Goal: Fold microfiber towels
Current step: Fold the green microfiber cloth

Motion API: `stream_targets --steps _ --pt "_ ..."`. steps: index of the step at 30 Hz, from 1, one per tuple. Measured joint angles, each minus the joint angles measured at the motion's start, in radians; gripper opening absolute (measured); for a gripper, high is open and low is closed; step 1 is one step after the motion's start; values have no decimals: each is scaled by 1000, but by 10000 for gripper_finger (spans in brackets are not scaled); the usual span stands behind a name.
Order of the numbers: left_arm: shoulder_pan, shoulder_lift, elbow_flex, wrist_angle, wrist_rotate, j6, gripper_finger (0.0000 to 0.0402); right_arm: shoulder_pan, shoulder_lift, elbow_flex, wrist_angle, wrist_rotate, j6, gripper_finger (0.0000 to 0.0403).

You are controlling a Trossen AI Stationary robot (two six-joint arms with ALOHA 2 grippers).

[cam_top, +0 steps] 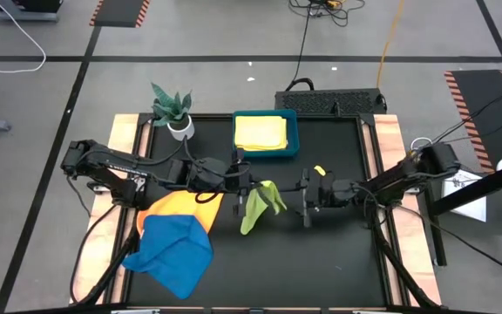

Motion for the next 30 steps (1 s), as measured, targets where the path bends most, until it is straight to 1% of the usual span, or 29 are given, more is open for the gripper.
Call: stream_targets --steps 4,8,12,18,22,30 --pt "1 0 0 -4 -13 0 7 6 78 66 -1 6 -23 212" --pt "1 0 0 -8 -13 -1 3 25 106 102 -8 83 -43 212" --pt "1 0 0 -27 -13 -2 7 47 106 103 16 162 -43 212" --pt "1 0 0 -31 -14 -5 6 85 106 103 57 153 -43 212" --pt "1 0 0 -31 -42 -2 7 104 106 103 62 155 -39 212" --pt "1 0 0 -28 -46 -9 8 111 106 103 76 155 -16 212"
